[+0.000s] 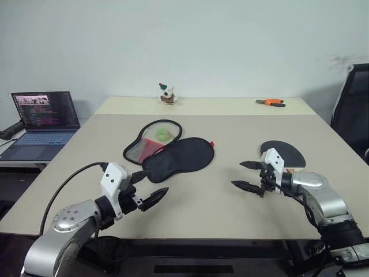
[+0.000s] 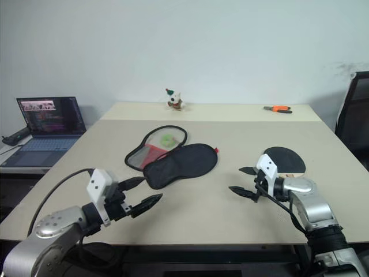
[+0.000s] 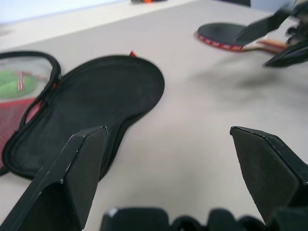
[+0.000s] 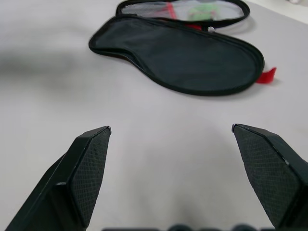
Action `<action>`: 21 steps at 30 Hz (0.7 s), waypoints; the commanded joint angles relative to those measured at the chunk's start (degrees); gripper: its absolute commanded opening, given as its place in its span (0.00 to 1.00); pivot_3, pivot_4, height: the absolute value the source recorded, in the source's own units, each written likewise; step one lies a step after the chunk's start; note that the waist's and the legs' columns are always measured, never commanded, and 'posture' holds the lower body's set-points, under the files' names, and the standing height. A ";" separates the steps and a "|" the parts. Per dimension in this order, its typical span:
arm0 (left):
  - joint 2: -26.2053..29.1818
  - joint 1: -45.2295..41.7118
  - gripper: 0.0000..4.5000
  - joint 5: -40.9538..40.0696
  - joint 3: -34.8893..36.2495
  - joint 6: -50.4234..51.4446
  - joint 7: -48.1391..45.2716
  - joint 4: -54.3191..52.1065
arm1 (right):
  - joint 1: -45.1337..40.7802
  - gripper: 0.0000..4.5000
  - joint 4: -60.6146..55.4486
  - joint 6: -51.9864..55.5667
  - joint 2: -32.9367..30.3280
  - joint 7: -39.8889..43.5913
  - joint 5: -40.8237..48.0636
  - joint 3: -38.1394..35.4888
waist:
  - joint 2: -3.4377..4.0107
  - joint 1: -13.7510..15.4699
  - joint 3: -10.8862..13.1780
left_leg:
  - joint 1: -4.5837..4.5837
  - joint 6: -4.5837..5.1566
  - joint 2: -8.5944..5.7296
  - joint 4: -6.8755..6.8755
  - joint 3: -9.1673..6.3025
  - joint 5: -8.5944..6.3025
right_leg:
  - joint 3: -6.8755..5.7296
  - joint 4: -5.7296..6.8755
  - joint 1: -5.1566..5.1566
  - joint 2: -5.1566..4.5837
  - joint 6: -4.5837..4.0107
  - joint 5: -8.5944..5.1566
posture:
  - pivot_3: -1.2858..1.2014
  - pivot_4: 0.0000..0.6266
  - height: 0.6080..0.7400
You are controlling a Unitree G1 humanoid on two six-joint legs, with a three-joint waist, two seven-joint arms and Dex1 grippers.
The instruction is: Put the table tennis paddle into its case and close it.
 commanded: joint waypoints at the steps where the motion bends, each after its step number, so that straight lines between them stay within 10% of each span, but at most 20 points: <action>1: -0.49 -1.21 1.00 0.46 -0.01 -2.18 -0.72 0.68 | 0.69 0.99 -4.62 2.59 -0.75 0.17 1.72 -0.97 | 0.00 0.01 0.00 | -0.01 0.00 0.00 0.00 0.00 0.00 | -0.01 -0.01 0.00 0.00 0.00 0.00 | 0.52 0.24 1.00; 21: 4.25 -18.39 1.00 12.06 -7.48 -16.83 -16.65 35.38 | 1.58 0.99 -23.67 17.96 8.12 -8.98 8.83 2.34 | 0.00 0.01 0.00 | 0.02 0.00 -0.01 0.00 -0.02 0.00 | -0.09 0.02 -0.02 0.02 0.00 -0.01 | 0.52 0.24 1.00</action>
